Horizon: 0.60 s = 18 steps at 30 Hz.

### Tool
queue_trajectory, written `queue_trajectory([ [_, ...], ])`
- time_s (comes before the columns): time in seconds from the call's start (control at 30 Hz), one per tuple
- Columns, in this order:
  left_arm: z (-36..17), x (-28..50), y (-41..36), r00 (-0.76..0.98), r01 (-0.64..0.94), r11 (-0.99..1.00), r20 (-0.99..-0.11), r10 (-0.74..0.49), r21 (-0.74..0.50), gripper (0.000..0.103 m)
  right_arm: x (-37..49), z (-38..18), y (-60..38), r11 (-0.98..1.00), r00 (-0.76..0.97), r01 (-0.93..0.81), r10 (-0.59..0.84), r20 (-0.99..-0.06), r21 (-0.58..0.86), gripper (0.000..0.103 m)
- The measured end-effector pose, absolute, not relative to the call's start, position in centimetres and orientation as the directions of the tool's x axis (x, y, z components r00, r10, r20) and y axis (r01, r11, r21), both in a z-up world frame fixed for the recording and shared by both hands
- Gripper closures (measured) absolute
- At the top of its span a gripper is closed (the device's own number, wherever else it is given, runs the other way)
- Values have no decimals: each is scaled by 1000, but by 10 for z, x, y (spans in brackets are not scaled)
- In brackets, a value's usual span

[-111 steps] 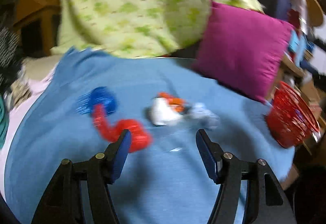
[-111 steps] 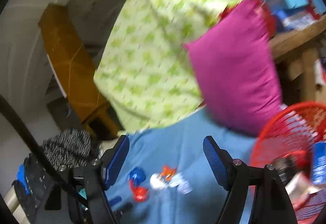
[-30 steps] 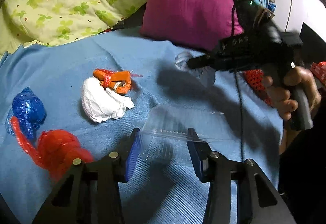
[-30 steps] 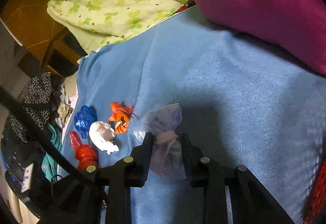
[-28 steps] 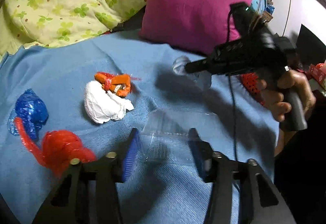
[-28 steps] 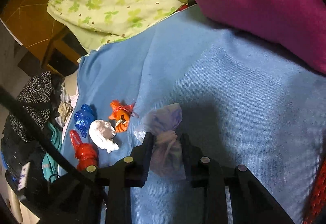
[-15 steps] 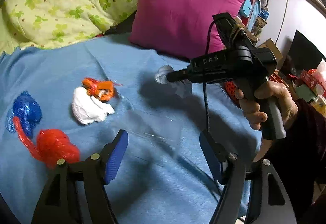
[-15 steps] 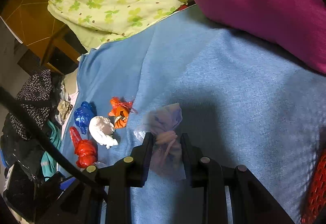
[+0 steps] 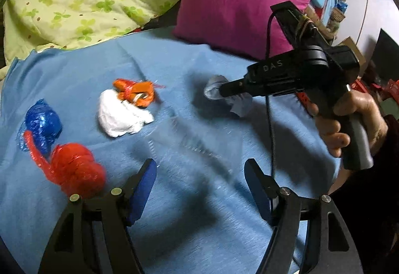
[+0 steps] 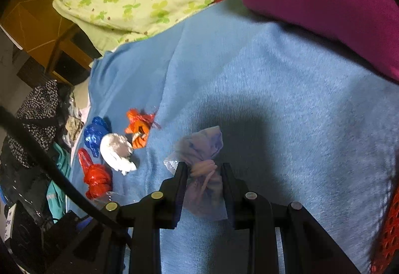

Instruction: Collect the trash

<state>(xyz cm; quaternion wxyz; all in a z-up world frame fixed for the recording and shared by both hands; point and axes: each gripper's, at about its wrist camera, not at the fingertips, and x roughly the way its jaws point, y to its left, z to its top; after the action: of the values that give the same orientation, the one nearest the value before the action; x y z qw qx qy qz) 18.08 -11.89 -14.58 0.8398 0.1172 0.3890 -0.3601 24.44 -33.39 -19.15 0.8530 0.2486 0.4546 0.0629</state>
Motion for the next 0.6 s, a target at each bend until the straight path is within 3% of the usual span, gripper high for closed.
queue_trajectory([
  [0.27, -146, 182, -97, 479, 659, 752, -770, -422, -3, 30, 250, -211, -333, 847, 508, 185, 351, -786, 498, 68],
  [0.37, -145, 183, -87, 492, 645, 764, -776, -393, 22, 30, 250, -214, -339, 812, 512, 208, 384, -768, 545, 62],
  [0.4, -145, 181, -84, 497, 642, 767, -775, -391, 24, 30, 250, -215, -341, 792, 518, 210, 407, -752, 573, 52],
  [0.43, -142, 180, -80, 499, 639, 769, -770, -397, 17, 30, 250, -216, -344, 772, 524, 205, 432, -734, 601, 42],
  [0.6, -118, 171, -73, 505, 673, 738, -696, -511, -54, 30, 250, -222, -355, 684, 543, 223, 504, -671, 695, 41],
])
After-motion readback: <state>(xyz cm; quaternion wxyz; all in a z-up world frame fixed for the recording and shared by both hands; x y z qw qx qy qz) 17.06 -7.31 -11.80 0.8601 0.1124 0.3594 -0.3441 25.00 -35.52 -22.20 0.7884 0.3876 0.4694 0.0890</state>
